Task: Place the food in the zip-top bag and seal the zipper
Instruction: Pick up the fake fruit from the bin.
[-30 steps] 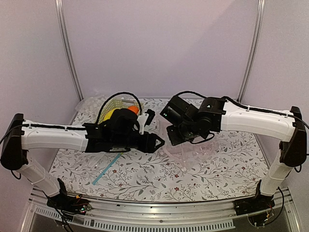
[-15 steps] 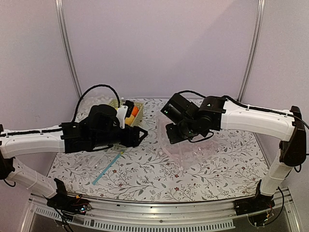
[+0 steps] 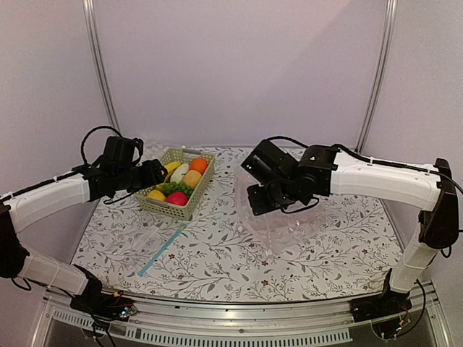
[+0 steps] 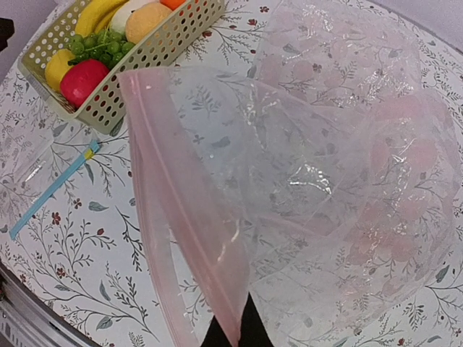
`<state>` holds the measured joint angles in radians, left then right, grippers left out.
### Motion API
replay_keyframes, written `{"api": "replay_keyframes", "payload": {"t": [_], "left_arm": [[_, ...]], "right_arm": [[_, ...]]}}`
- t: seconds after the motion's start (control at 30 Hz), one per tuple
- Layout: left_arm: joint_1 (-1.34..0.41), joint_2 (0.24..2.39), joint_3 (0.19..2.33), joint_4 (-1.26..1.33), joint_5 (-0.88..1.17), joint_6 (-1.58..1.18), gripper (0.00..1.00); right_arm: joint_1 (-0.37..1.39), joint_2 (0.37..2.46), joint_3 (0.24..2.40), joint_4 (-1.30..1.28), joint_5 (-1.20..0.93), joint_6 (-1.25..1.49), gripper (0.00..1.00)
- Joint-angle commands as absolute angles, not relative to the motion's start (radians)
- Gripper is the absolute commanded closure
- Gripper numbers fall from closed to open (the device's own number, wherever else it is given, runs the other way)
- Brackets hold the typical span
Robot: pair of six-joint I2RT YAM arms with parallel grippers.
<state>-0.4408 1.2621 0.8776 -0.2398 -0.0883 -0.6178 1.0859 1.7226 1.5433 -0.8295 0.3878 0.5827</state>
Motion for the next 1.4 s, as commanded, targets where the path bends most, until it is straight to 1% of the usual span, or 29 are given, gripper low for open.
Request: {"api": "replay_keyframes", "payload": {"t": [0.0, 0.13, 0.43, 0.73, 1.37], "left_arm": [[-0.425, 1.378, 0.947, -0.292, -0.066, -0.6, 0.29], [-0.434, 1.482, 1.005, -0.359, -0.07, -0.551, 0.32], [-0.459, 1.611, 1.094, -0.479, -0.137, -0.456, 0.28], [-0.478, 1.748, 1.219, -0.566, -0.114, -0.405, 0.25], [-0.502, 1.863, 1.27, -0.6, -0.126, -0.39, 0.19]], "right_arm": [[1.081, 1.679, 1.524, -0.811, 0.388, 0.574, 1.0], [1.077, 1.672, 1.52, -0.808, 0.397, 0.573, 1.0], [1.072, 1.676, 1.508, -0.794, 0.387, 0.569, 1.0], [1.071, 1.673, 1.502, -0.787, 0.385, 0.571, 1.0], [1.071, 1.667, 1.496, -0.762, 0.365, 0.571, 1.0]]}}
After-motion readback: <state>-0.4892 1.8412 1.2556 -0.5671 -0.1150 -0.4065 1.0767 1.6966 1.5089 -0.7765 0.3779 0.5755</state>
